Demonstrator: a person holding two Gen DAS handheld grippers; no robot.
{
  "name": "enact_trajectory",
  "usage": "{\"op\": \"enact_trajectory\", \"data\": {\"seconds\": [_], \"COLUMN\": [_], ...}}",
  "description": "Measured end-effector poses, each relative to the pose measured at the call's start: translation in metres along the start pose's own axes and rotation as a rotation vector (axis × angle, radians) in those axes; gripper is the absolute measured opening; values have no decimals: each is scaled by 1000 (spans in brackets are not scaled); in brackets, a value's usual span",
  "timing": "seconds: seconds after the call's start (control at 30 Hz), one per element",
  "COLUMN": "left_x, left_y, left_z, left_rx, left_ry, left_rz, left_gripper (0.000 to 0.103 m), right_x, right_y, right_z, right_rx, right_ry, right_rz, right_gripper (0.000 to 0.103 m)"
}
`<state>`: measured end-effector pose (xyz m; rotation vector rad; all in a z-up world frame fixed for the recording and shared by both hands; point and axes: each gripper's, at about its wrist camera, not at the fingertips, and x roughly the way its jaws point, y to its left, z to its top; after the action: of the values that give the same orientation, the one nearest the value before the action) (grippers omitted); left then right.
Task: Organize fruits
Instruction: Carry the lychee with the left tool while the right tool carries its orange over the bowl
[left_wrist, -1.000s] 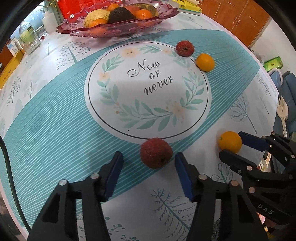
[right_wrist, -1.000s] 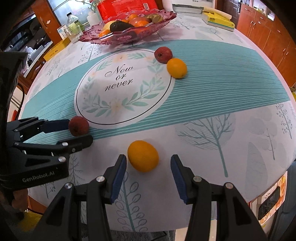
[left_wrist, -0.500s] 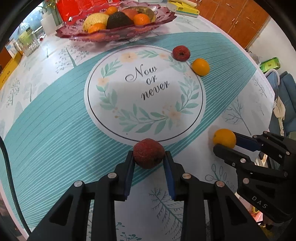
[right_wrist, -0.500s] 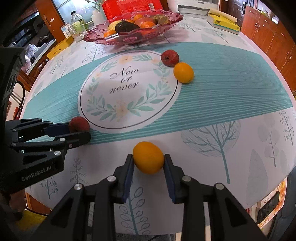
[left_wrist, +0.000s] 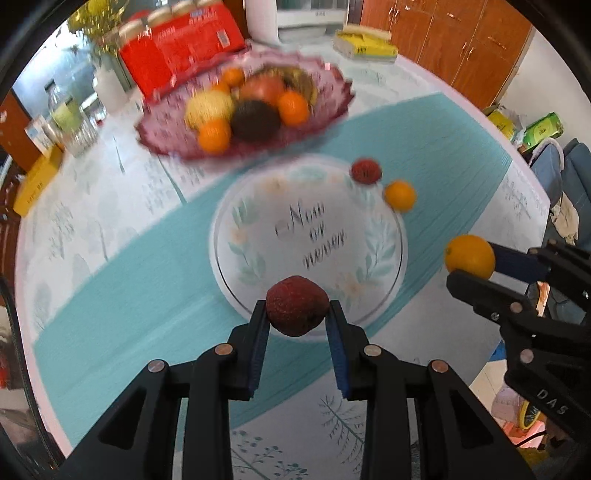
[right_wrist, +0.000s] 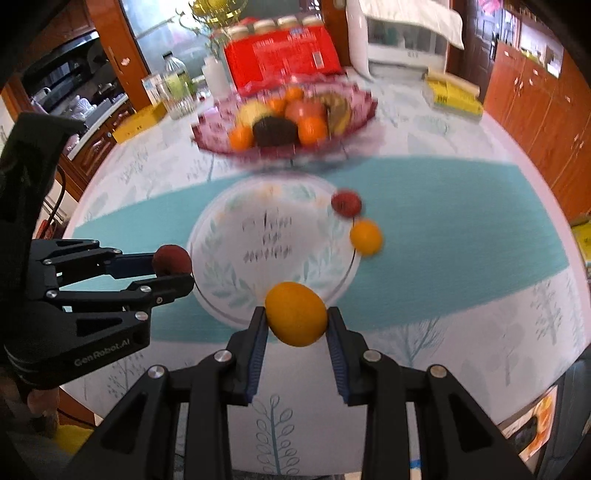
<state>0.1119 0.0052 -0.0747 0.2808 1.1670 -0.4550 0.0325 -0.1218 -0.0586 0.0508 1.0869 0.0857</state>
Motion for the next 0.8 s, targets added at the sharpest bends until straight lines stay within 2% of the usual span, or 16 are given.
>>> {"op": "enact_trajectory", "data": {"seconds": [0.3,0.53,0.7,0.8], "left_x": [-59,-113,-144,-149], "left_y": [14,33,45,50], "left_z": [56,113,153,173], "left_rx": [24,35,23,13], "left_ry": [-134,-282,-369,-391], "left_rz": [37,122,176,204], "left_gripper": [29,30,30,30], "right_x": [-59,-109,-130,-130], "right_y": [0,-8,-13,-15], "right_z": [65,130,177,205], "right_rx": [-78,-148,-173,-175], "right_ry": [-117,-229,-302,-313], "right_rz": [3,-14,-25,-19], "right_gripper": [32,32,32,32]}}
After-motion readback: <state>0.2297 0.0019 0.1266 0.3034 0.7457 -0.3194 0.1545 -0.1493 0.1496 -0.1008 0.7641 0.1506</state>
